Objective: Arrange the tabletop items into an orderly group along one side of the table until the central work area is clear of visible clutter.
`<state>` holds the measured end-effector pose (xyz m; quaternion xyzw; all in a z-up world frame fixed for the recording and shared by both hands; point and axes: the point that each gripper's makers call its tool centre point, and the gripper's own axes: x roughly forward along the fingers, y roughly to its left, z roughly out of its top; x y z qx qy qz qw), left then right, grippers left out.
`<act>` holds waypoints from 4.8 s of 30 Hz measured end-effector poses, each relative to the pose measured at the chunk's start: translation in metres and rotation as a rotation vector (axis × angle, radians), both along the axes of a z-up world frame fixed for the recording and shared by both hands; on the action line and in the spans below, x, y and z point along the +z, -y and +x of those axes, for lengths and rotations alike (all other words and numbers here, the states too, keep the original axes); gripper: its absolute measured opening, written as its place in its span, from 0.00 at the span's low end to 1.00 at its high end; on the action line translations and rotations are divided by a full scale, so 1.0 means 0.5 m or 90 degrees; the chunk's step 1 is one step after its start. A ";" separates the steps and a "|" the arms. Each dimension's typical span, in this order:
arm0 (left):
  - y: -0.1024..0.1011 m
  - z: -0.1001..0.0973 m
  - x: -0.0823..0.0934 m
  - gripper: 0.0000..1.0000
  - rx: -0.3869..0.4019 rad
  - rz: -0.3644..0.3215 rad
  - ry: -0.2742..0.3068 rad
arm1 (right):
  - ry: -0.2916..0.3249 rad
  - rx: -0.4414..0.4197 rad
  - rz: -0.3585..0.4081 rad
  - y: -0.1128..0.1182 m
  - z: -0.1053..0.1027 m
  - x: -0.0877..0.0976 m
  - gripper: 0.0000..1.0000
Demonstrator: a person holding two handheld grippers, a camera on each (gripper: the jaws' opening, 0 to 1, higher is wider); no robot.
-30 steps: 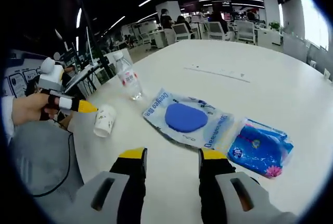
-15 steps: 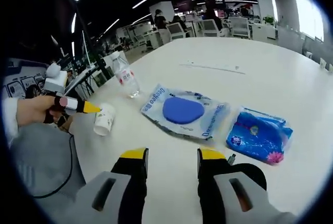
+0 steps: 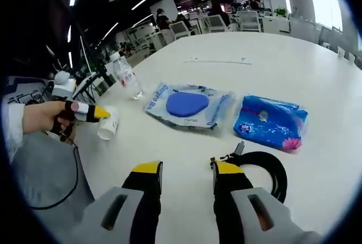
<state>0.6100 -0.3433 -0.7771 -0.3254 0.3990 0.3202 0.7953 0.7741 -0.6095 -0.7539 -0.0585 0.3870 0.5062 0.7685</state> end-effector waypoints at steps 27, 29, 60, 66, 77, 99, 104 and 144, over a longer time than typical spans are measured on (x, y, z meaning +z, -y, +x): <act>0.017 0.077 0.057 0.29 -0.029 0.056 0.134 | -0.018 0.014 -0.002 0.005 -0.040 -0.017 0.32; 0.013 0.091 0.066 0.29 -0.059 0.087 0.146 | -0.017 0.007 0.000 0.013 -0.036 -0.016 0.32; -0.026 0.243 0.093 0.28 -0.221 0.305 0.237 | 0.005 -0.021 0.019 0.045 -0.021 0.009 0.31; -0.029 0.267 0.095 0.28 -0.235 0.325 0.246 | 0.008 -0.022 0.021 0.052 -0.024 0.011 0.30; -0.041 0.287 0.093 0.28 -0.241 0.356 0.248 | -0.003 -0.015 0.017 0.059 -0.046 -0.002 0.29; -0.022 0.274 0.062 0.30 -0.261 0.385 0.217 | -0.016 -0.021 0.030 0.054 -0.044 -0.004 0.28; -0.022 0.274 0.065 0.30 -0.267 0.390 0.219 | -0.018 -0.015 0.032 0.044 -0.050 -0.007 0.28; -0.033 0.254 0.038 0.29 -0.232 0.354 0.203 | -0.040 -0.013 0.031 0.054 -0.059 -0.025 0.28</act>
